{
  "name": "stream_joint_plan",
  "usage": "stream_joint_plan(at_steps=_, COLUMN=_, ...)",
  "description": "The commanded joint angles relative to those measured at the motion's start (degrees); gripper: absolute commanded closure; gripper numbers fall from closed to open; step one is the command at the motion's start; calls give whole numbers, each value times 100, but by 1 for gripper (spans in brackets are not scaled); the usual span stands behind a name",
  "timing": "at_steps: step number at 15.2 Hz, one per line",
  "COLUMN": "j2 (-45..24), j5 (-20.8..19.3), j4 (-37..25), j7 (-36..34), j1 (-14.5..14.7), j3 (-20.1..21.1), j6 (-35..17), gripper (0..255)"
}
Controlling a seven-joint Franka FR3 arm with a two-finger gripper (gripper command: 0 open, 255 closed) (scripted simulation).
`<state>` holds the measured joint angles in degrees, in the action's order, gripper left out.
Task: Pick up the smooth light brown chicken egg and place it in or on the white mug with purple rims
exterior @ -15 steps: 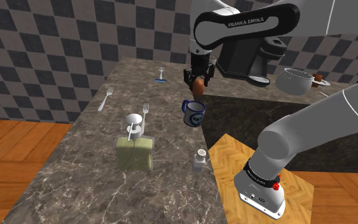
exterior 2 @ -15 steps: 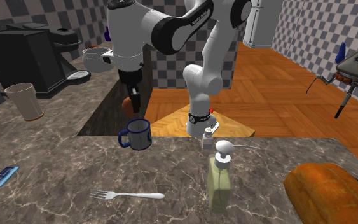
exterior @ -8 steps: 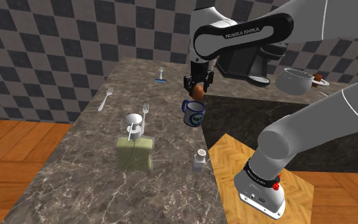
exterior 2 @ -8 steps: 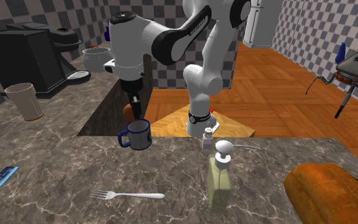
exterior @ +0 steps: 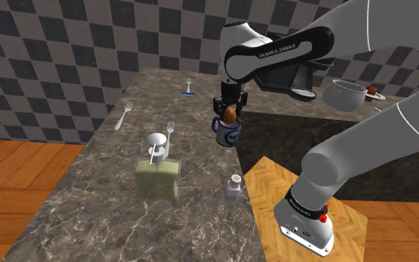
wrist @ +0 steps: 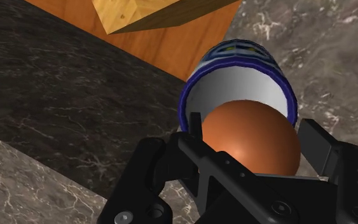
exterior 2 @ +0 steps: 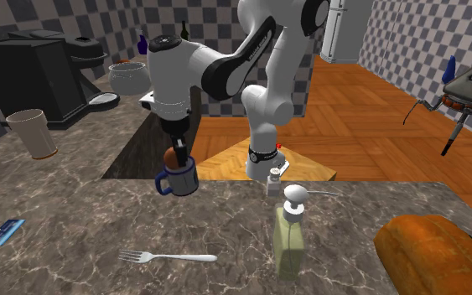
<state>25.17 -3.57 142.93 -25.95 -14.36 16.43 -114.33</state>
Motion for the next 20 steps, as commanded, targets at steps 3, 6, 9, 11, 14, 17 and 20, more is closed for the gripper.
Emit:
stream_joint_plan(at_steps=3, j2=-11, j5=-2, j4=15, j7=-7, j1=0, j3=4, j6=-28, gripper=255)
stream_joint_plan(at_steps=6, j2=-11, j5=-2, j4=15, j7=-7, j1=0, j3=4, j6=-28, gripper=255)
stream_joint_plan(at_steps=9, j2=-11, j5=-2, j4=15, j7=-7, j1=0, j3=4, j6=-28, gripper=0)
stream_joint_plan(at_steps=11, j2=-11, j5=-2, j4=15, j7=-7, j1=0, j3=4, j6=-28, gripper=0)
stream_joint_plan(at_steps=14, j2=83, j5=36, j4=-302, j7=17, j1=25, j3=5, j6=382, gripper=0)
stream_joint_plan(at_steps=17, j2=134, j5=60, j4=-608, j7=31, j1=41, j3=9, j6=739, gripper=0)
stream_joint_plan(at_steps=20, j2=134, j5=60, j4=-608, j7=31, j1=41, j3=9, j6=739, gripper=0)
